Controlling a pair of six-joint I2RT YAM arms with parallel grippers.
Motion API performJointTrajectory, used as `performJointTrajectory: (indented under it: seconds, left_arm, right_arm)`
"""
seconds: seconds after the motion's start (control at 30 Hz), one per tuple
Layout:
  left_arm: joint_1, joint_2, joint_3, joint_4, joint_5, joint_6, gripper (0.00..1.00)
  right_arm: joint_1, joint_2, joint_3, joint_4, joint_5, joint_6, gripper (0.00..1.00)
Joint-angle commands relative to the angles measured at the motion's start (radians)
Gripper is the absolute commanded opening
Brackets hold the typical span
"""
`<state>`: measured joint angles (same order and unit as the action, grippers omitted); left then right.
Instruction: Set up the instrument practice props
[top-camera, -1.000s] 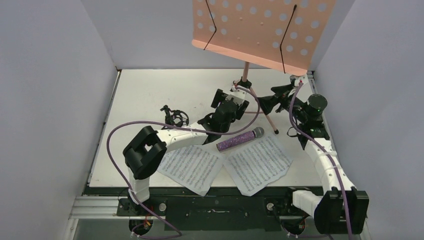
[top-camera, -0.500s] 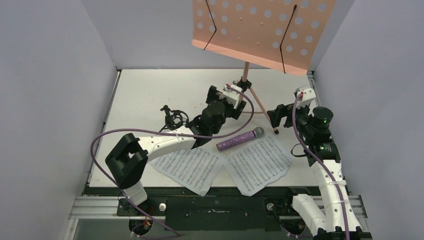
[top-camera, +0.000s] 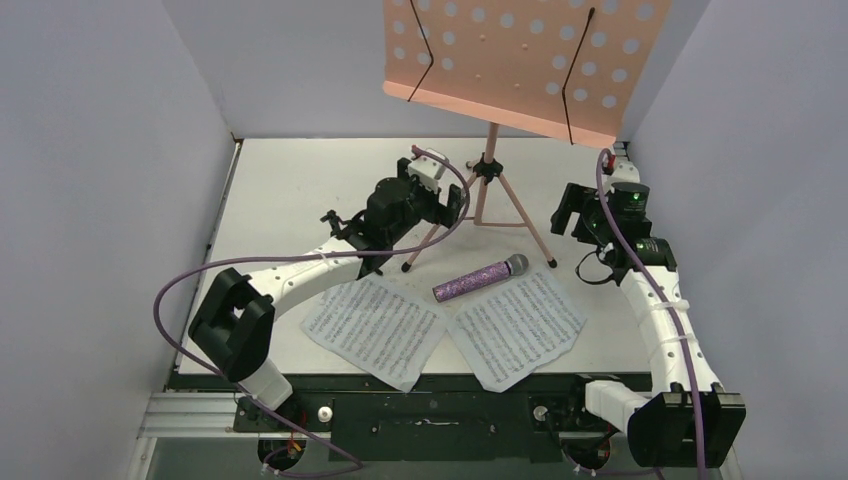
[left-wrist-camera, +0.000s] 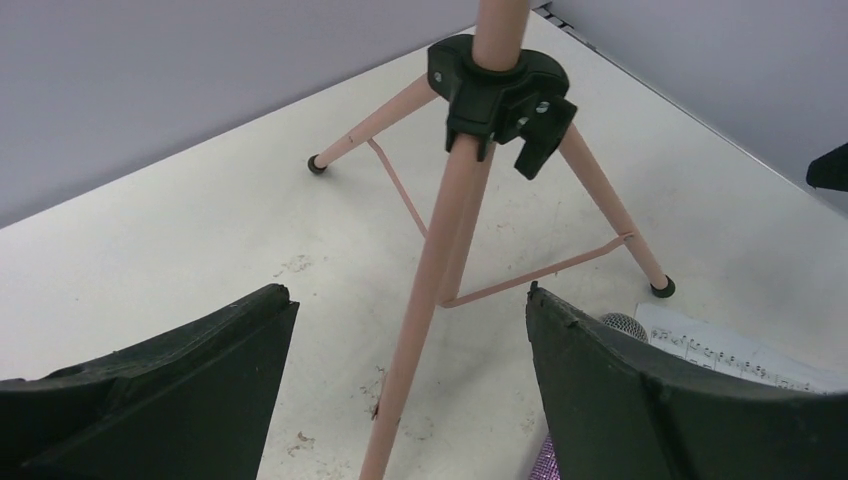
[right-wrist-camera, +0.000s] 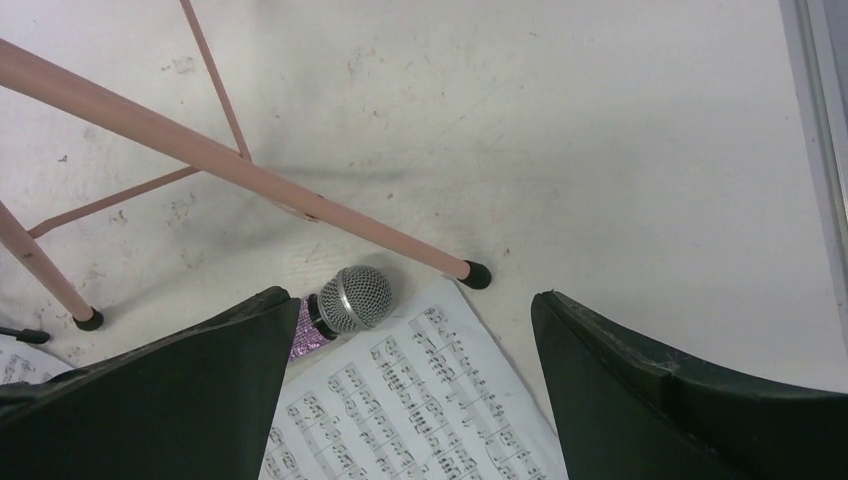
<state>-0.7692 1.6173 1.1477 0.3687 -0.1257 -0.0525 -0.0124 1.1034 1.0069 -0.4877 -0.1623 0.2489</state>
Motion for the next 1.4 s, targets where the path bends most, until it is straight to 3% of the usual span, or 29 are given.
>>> performJointTrajectory:
  seconds: [0.0,0.2,0.4,0.53,0.67,0.97,1.37]
  left_arm:
    - [0.063,-0.03,-0.008,0.005,0.227,-0.116,0.83]
    - [0.1,0.029,0.028,0.019,0.35,-0.1,0.78]
    - [0.1,0.111,0.091,0.016,0.348,-0.071,0.73]
    - [0.099,0.147,0.111,0.02,0.298,-0.054,0.73]
    - [0.099,0.176,0.133,0.018,0.29,-0.041,0.72]
    - [0.097,0.232,0.152,0.033,0.293,-0.042,0.6]
    - [0.091,0.234,0.144,0.06,0.279,-0.043,0.38]
  right_arm:
    - [-0.004,-0.024,0.017,-0.026,-0.018,0.048,0.9]
    - [-0.004,-0.011,-0.059,0.041,-0.191,0.172,0.9]
    - [-0.004,-0.025,-0.214,0.164,-0.276,0.321,0.99]
    - [-0.004,-0.003,-0.269,0.241,-0.298,0.417,0.83]
    - [-0.002,0.059,-0.27,0.257,-0.317,0.453,0.66]
    - [0.006,0.188,-0.232,0.339,-0.251,0.472,0.65]
    - [0.034,0.464,-0.013,0.402,-0.224,0.444,0.64]
